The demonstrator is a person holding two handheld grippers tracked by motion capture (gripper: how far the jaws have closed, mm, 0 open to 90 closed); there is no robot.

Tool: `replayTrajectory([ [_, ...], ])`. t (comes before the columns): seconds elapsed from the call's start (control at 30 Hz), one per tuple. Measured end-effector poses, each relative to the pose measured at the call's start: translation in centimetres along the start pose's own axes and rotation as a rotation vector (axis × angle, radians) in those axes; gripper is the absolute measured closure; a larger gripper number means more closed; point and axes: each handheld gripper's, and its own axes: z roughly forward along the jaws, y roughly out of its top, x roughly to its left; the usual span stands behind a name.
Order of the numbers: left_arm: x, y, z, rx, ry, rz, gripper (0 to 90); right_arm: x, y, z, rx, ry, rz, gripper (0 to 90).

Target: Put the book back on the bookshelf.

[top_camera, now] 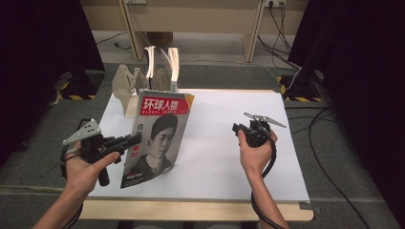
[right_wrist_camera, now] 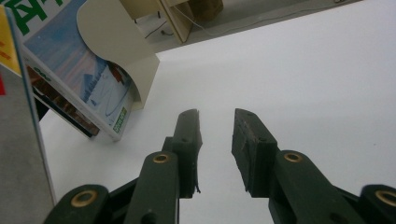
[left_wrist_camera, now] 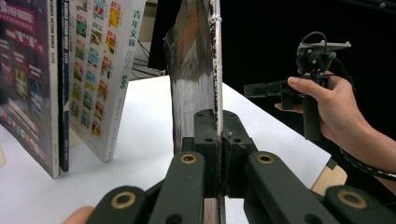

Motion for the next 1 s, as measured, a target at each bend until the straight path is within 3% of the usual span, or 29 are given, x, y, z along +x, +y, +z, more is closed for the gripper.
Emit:
replayTrajectory([
  [0.4,0.5,-0.4,-2.3,-0.032,0.032,-0.001,86.7,-0.1,-0.8,1.0,0.031,-0.010,-0.009,71.1],
  [0.6,1.0,-0.6,-3.1,-0.016,0.051,0.004,86.7,-0.2,-1.4,1.4,0.050,-0.013,-0.011,71.3],
  [1.0,2.2,-0.8,-5.1,-0.028,0.100,-0.025,86.7,-0.3,-1.6,1.6,0.056,-0.016,-0.012,71.7],
])
